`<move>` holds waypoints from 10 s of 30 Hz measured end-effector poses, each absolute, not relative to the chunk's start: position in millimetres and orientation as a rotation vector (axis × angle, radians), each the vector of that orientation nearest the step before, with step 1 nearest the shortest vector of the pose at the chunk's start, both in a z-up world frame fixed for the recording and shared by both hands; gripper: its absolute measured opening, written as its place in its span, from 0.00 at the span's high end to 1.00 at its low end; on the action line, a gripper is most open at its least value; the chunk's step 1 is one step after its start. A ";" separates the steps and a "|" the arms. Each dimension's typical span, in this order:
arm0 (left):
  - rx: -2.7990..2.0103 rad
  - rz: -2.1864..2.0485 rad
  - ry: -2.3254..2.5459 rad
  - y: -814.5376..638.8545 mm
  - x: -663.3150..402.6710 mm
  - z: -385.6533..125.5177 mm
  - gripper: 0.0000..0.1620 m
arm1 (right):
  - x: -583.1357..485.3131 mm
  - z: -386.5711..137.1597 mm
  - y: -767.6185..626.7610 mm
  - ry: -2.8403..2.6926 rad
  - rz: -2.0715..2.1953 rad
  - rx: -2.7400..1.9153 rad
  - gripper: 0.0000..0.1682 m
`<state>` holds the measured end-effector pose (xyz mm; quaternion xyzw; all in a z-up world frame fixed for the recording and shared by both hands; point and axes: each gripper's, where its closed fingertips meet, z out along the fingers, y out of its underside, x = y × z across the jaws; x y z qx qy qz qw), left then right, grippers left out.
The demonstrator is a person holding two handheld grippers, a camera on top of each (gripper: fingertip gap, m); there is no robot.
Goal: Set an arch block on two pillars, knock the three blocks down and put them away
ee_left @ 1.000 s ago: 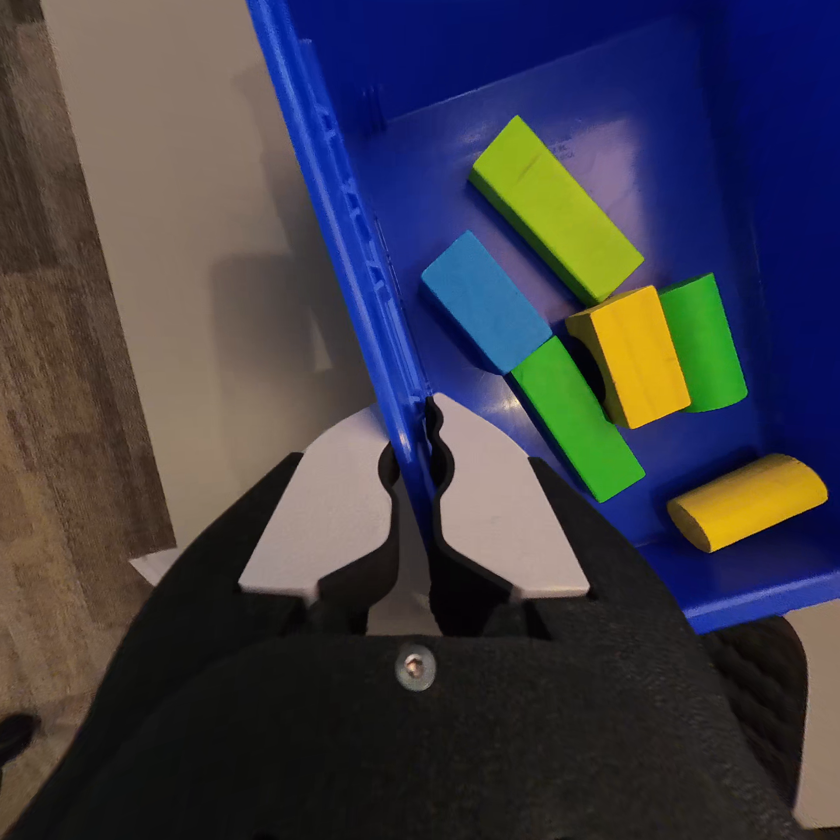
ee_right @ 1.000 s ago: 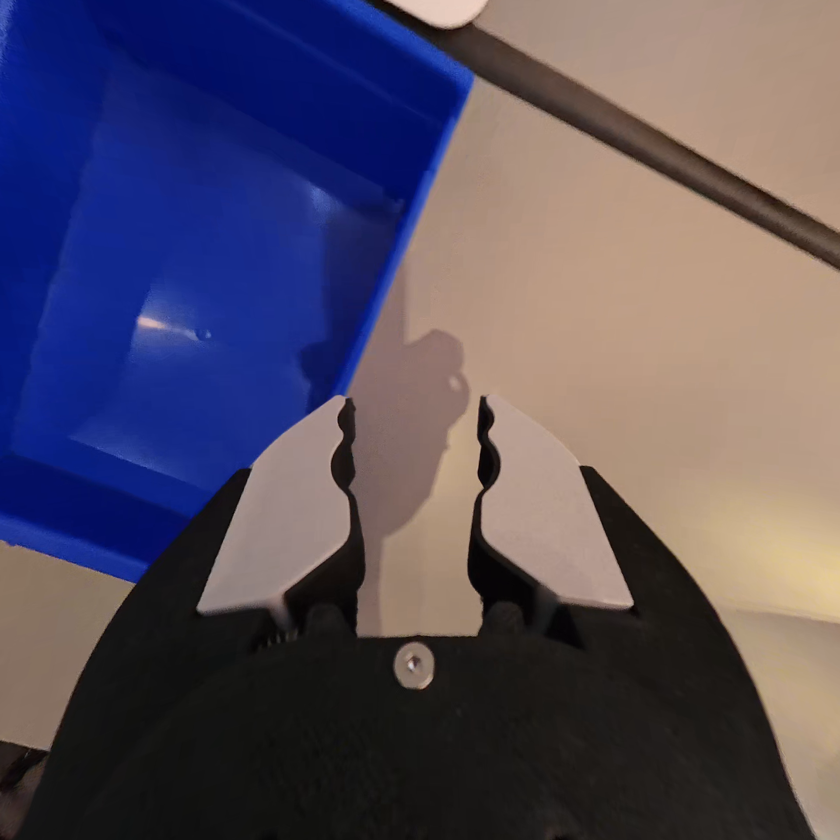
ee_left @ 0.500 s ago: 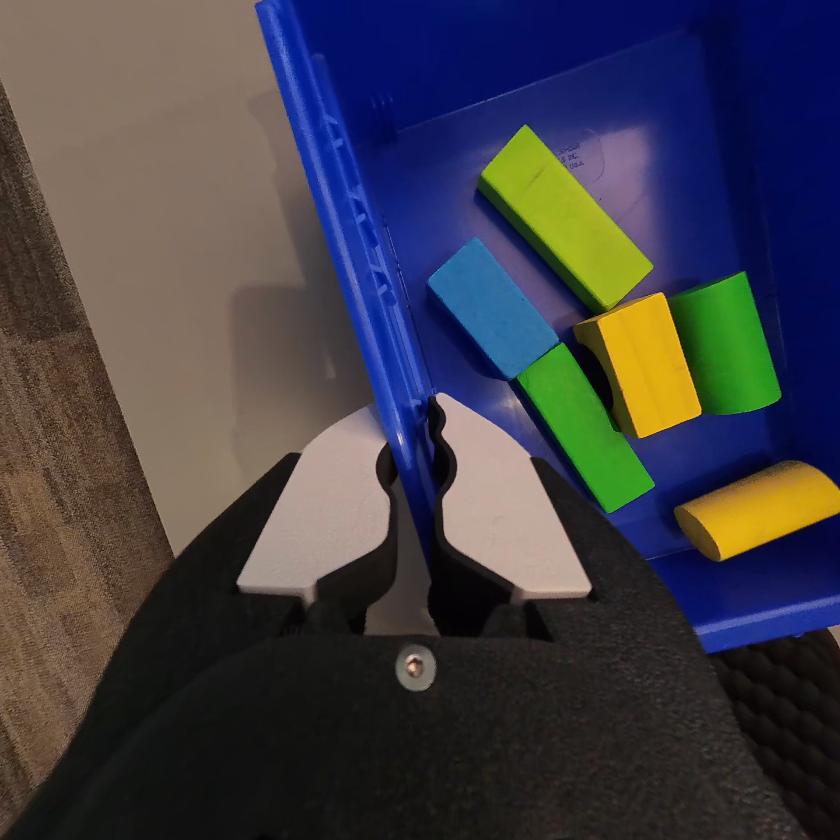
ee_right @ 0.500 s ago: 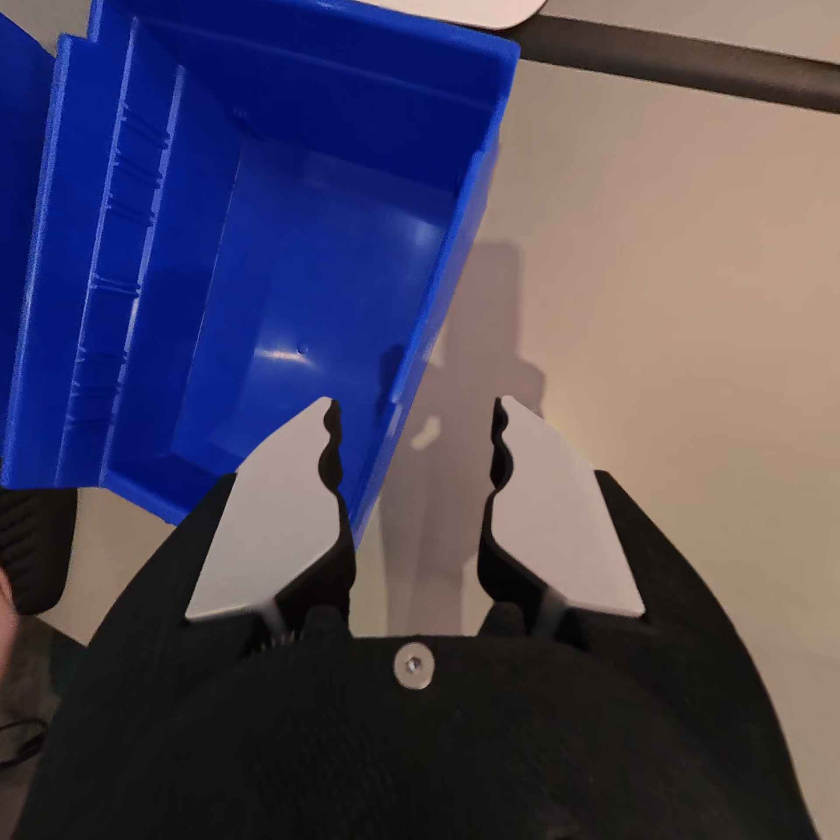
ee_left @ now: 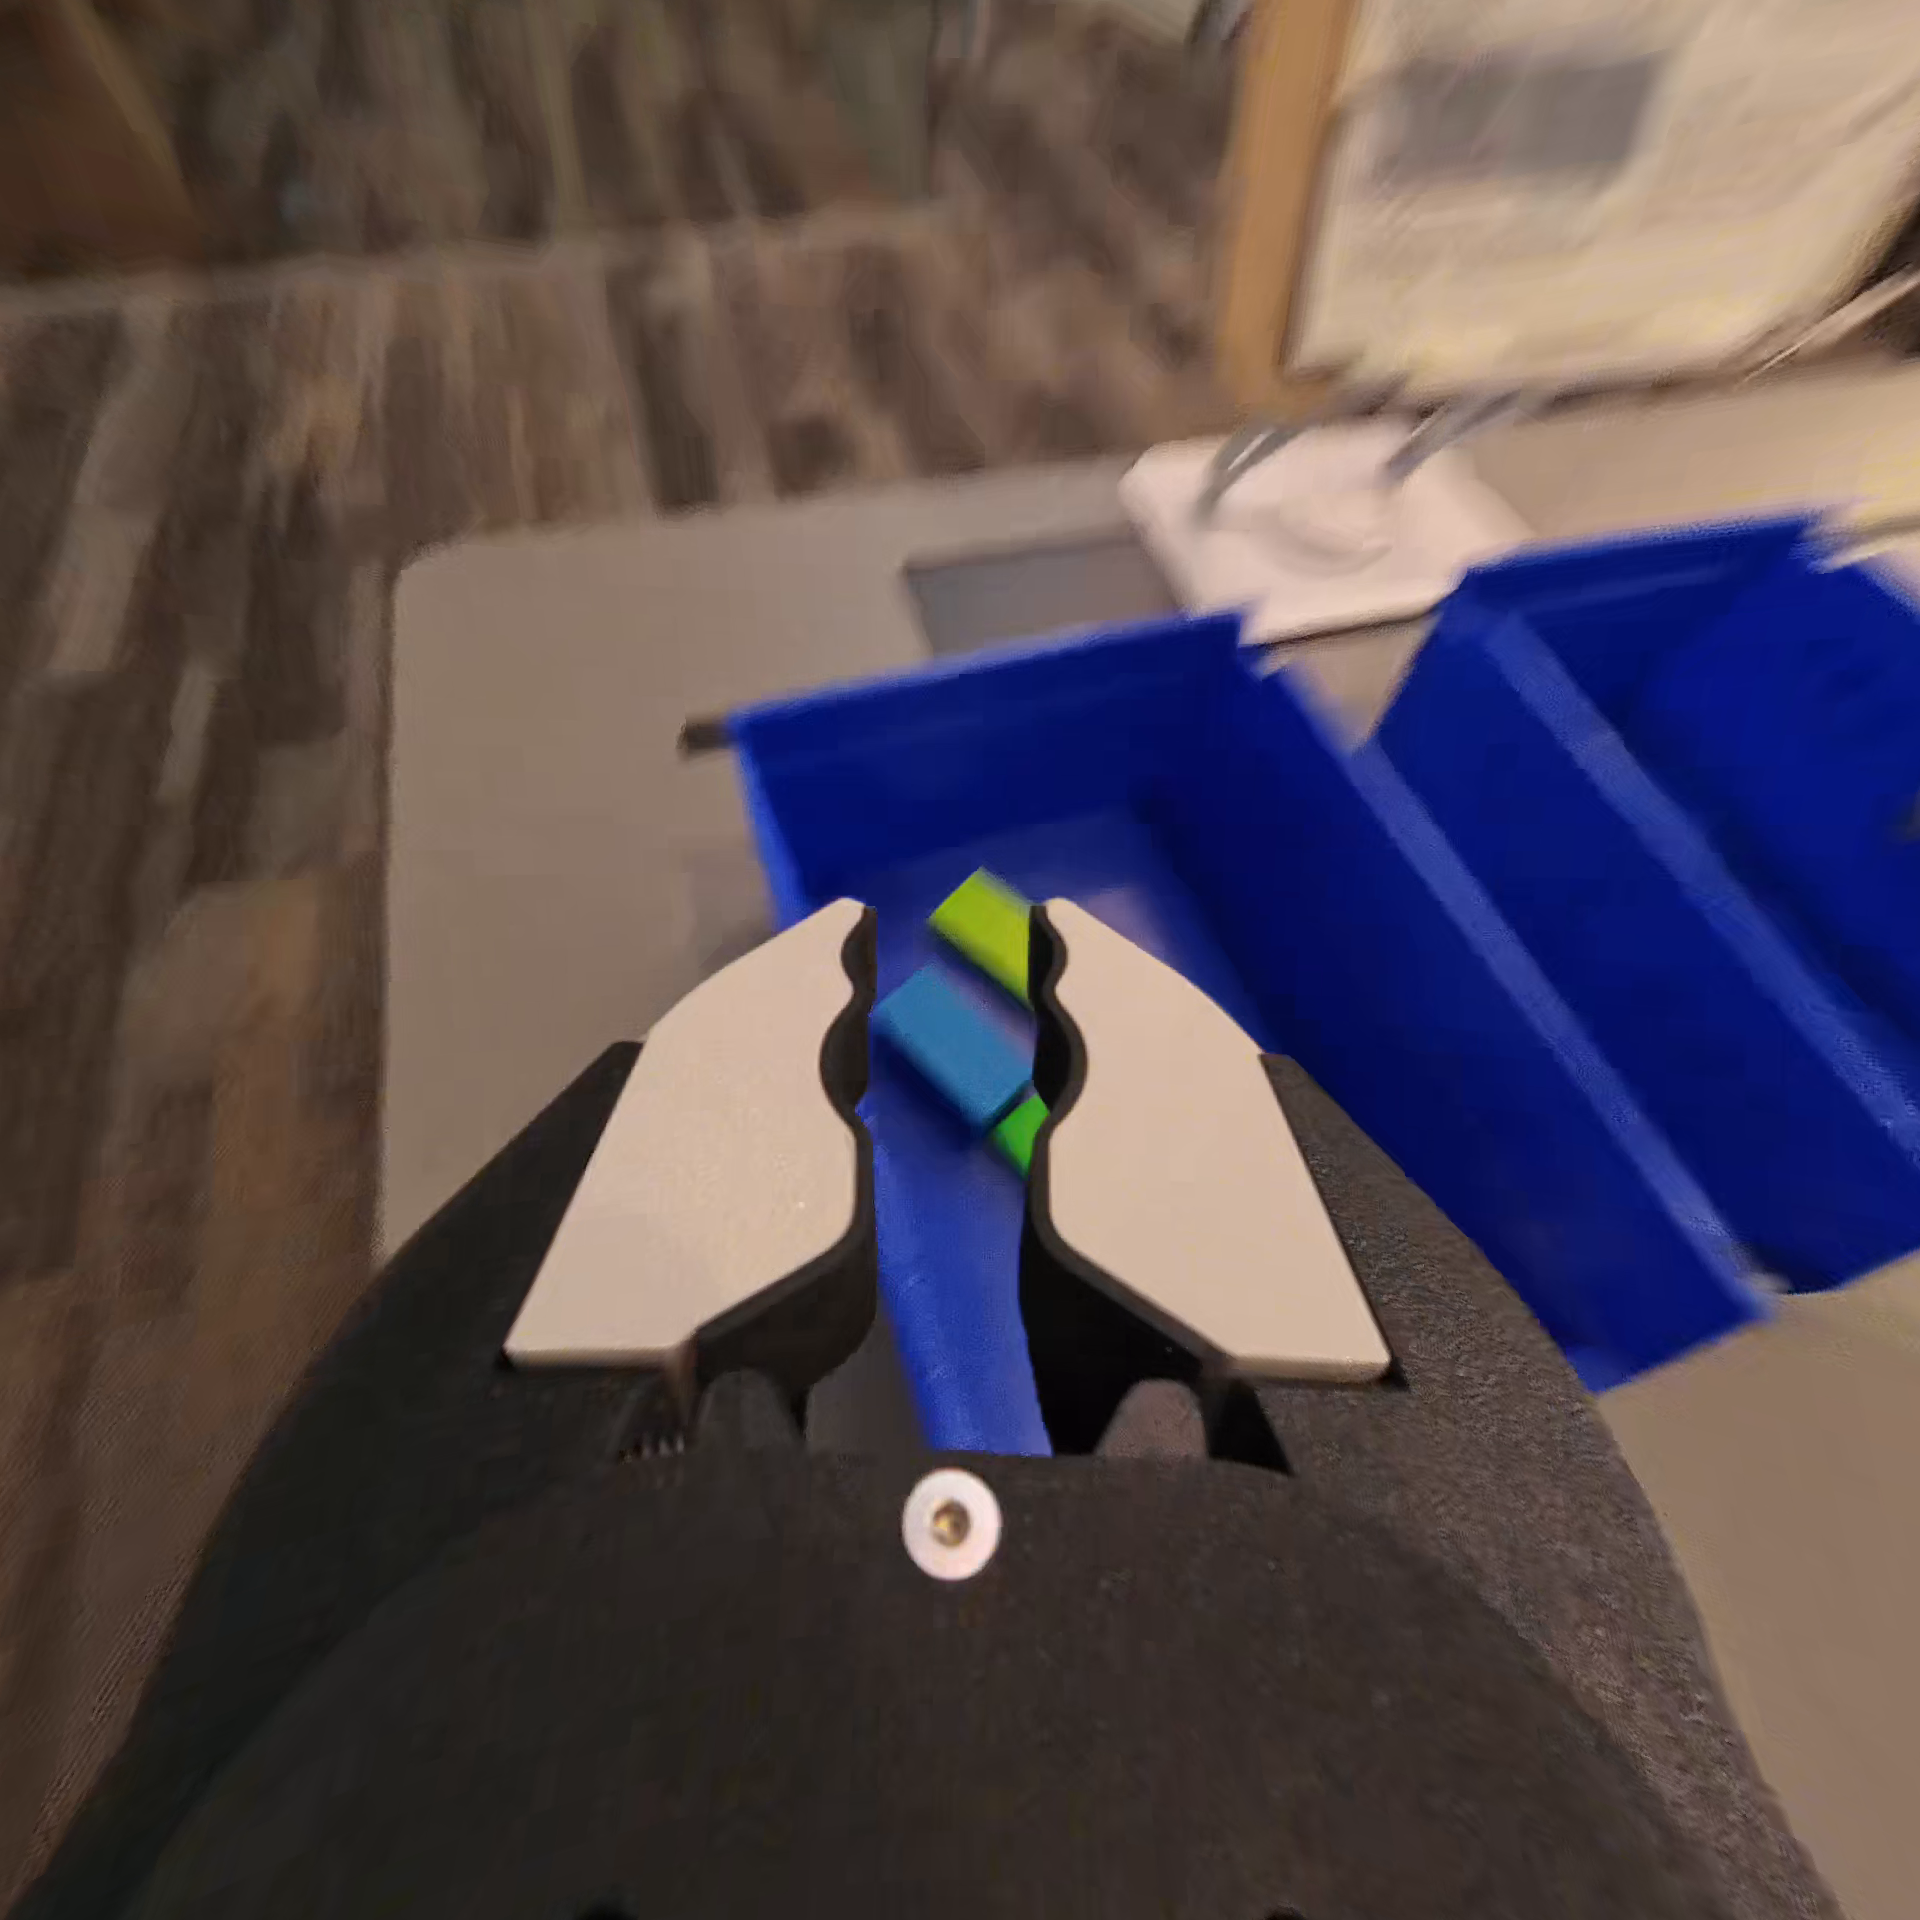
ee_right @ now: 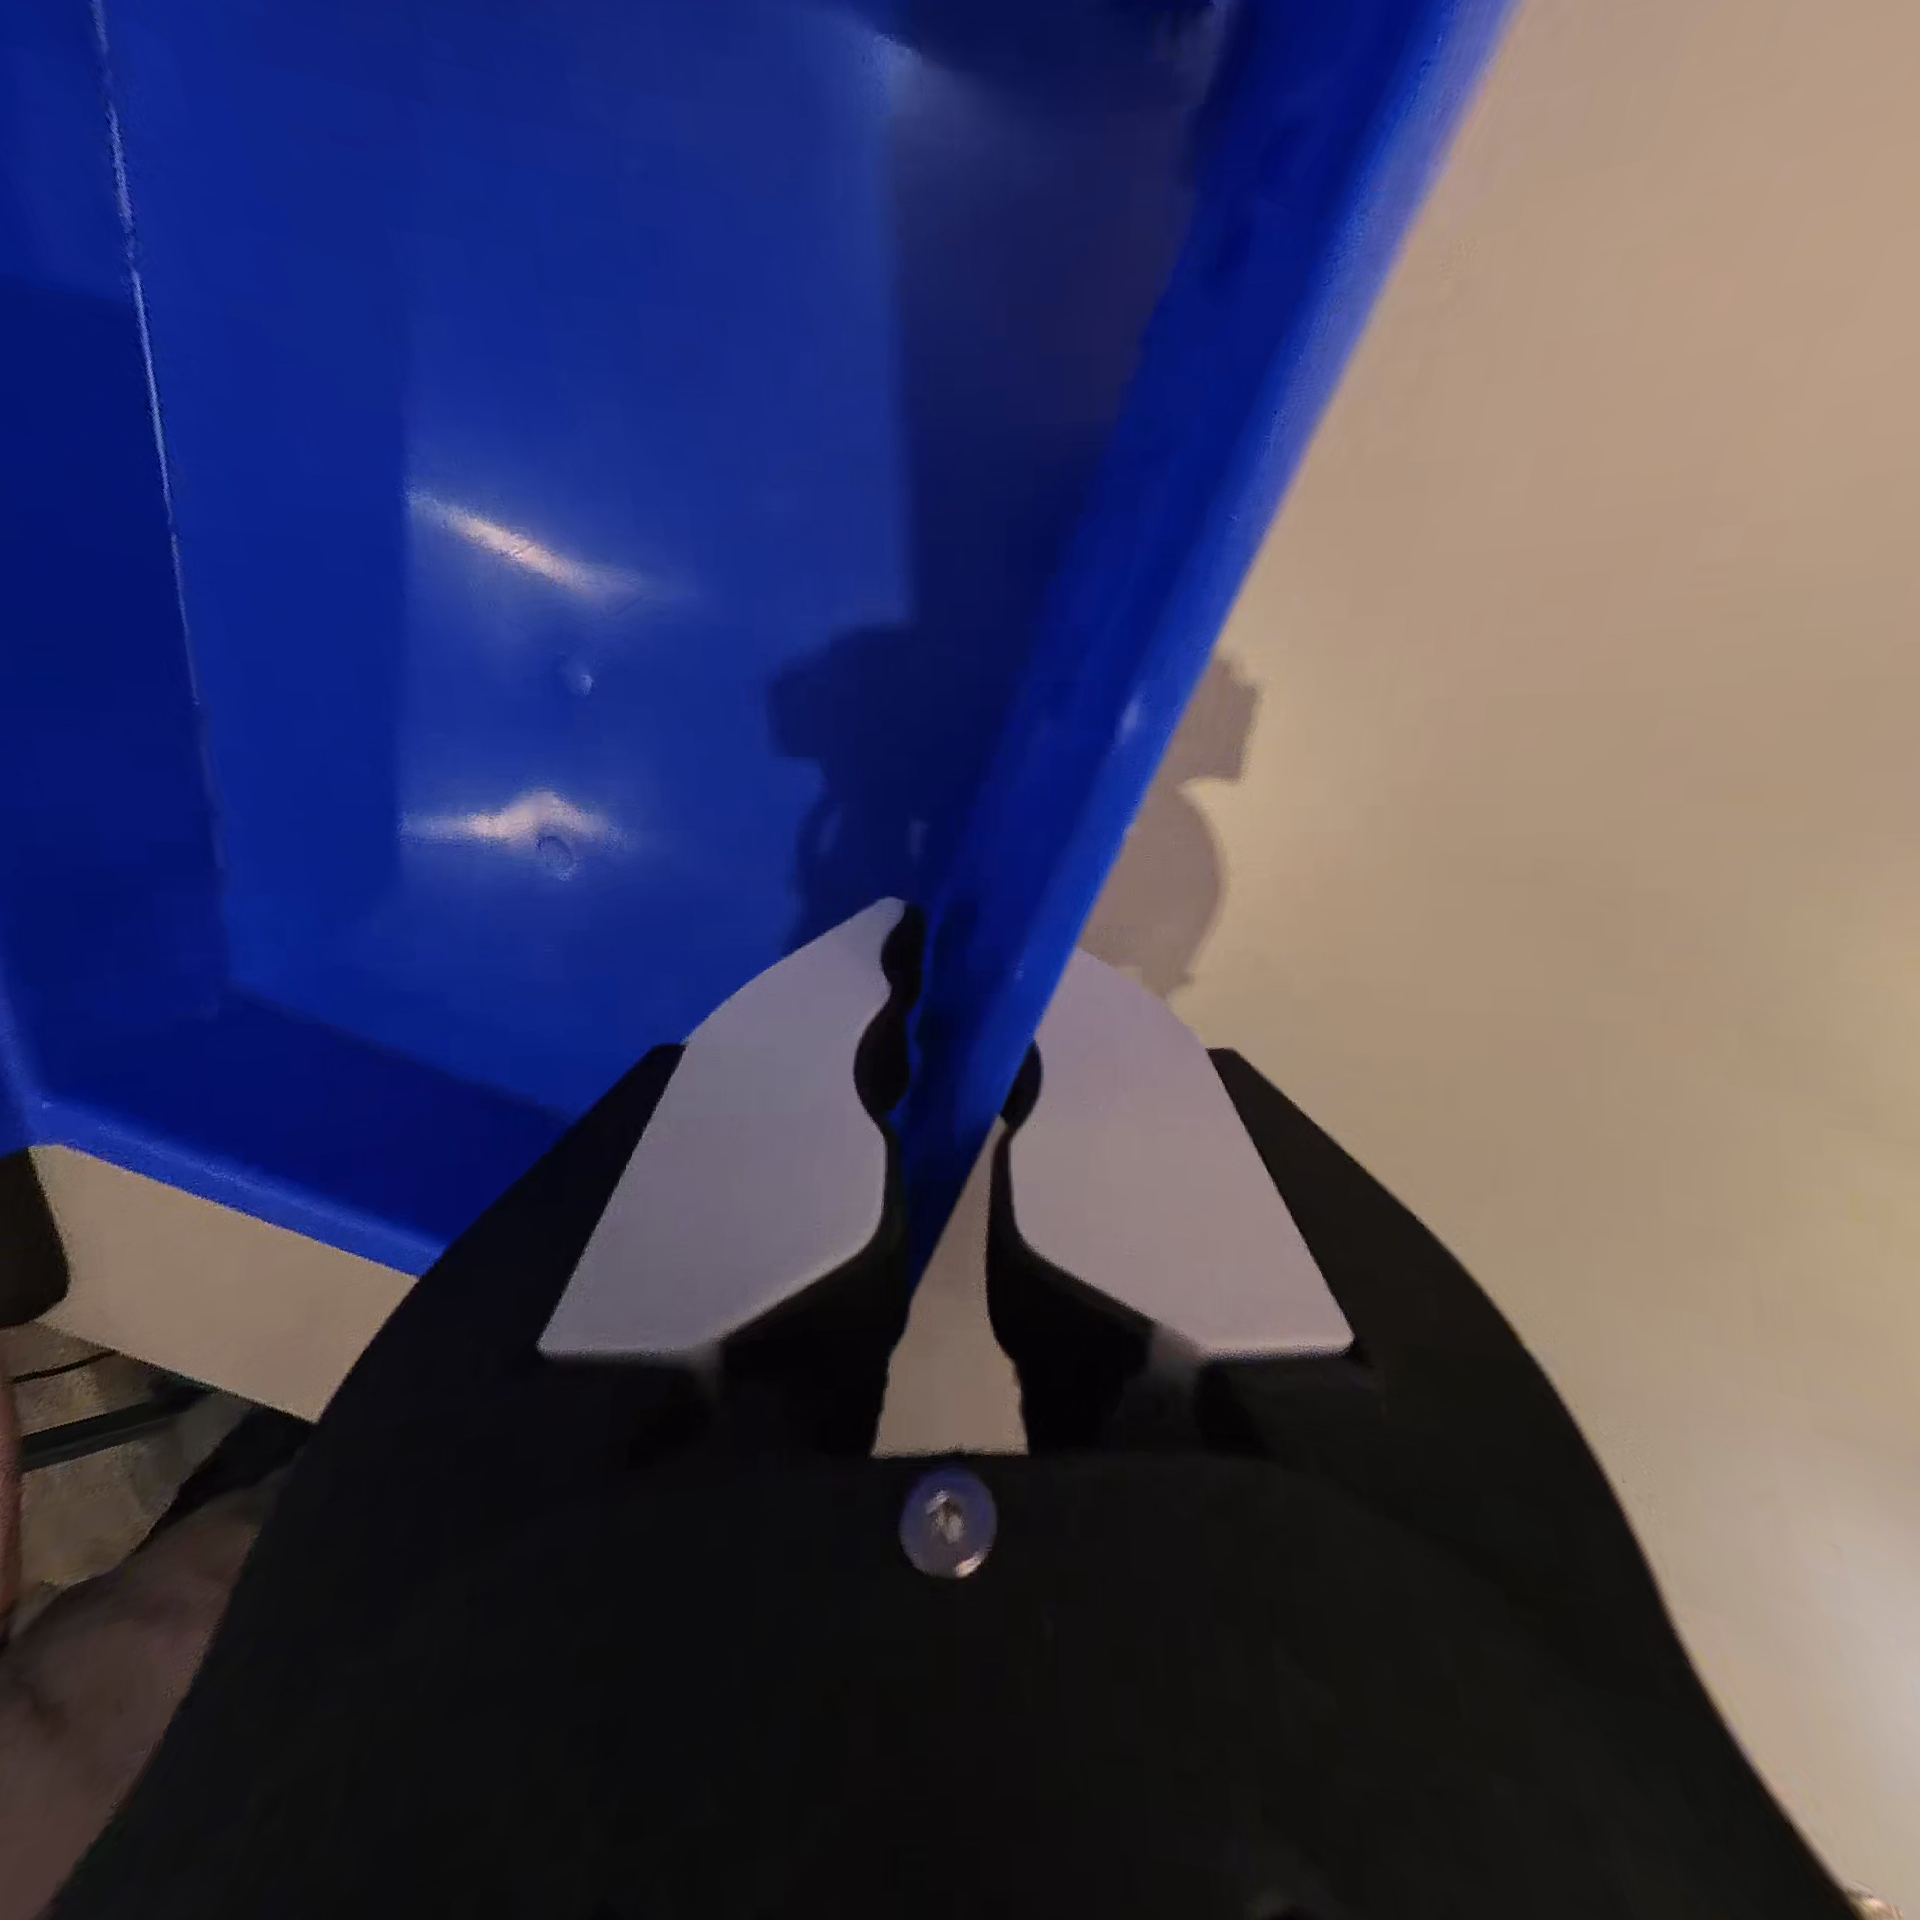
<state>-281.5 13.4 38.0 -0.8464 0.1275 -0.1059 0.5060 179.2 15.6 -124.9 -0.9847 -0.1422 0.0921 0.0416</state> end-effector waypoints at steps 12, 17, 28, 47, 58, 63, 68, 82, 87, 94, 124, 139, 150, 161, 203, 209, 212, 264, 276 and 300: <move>-1.124 -0.836 0.537 -100.1 -214.8 190.9 0.86 | 330.9 -125.6 21.2 -0.196 0.244 -3.016 0.95; -1.154 -0.847 0.582 -102.1 -192.9 193.8 0.84 | 416.3 -126.4 12.2 -0.008 0.226 -3.025 0.96; -1.367 -0.719 0.642 -69.6 -144.2 169.9 0.84 | 503.0 -127.3 5.8 0.095 0.234 -3.021 0.95; -1.773 0.281 0.370 28.1 -157.3 104.0 0.66 | 528.5 -86.3 16.1 -0.222 -0.136 -2.766 0.85; -1.772 0.339 0.299 27.6 -160.2 105.8 0.65 | 435.6 62.5 40.9 -0.477 -0.378 -2.003 0.77; -1.766 0.351 0.292 27.5 -156.5 106.2 0.63 | 371.9 89.1 38.8 -0.478 -0.176 -1.814 0.68; -1.748 0.363 0.271 27.8 -155.9 109.1 0.62 | 338.6 143.5 28.9 -0.371 -0.057 -1.431 0.67; -1.693 0.260 0.282 30.9 -133.2 113.1 0.48 | 292.9 100.7 39.8 -0.430 0.046 -1.559 0.60; -1.668 0.189 0.315 27.5 -115.2 115.4 0.41 | 272.6 103.2 27.1 -0.511 -0.022 -1.559 0.52; -1.716 0.116 0.302 23.0 -124.1 111.5 0.41 | 230.6 110.7 17.5 -0.565 0.109 -1.529 0.51; -1.742 -0.322 0.481 1.0 -106.3 110.0 0.50 | 217.4 144.3 15.1 -0.487 0.458 -1.306 0.71; -2.357 -0.294 0.634 -11.5 -147.7 -29.0 0.63 | 197.8 117.9 12.3 -0.771 0.375 -1.432 0.69; -2.734 -0.449 0.386 -9.0 -142.0 -94.1 0.69 | 200.0 103.2 20.7 -0.786 0.323 -1.514 0.67; -2.868 -0.236 0.306 3.5 -159.7 -119.2 0.71 | 199.0 85.4 27.3 -0.841 0.201 -1.583 0.66; -3.145 0.003 0.233 -4.7 -175.5 -152.7 0.79 | 203.0 47.8 40.8 -0.934 0.120 -1.727 0.65; -3.064 -0.057 0.296 -4.9 -184.0 -136.6 0.79 | 202.5 40.4 43.5 -0.953 0.102 -1.744 0.65; -2.893 -0.162 0.295 1.7 -179.5 -99.0 0.79 | 203.3 41.4 47.4 -0.925 0.096 -1.739 0.65; -2.442 -0.061 1.700 -77.3 -160.3 -117.9 0.74 | 82.1 -103.2 31.9 -1.002 0.759 -2.000 0.81; -2.481 -0.094 1.840 -74.0 -155.4 -143.4 0.81 | 80.4 -78.4 24.7 -1.062 0.779 -1.885 0.65; -1.548 -0.606 1.564 -121.3 37.9 53.2 0.81 | 28.8 76.1 -126.3 -1.244 1.073 -1.083 0.81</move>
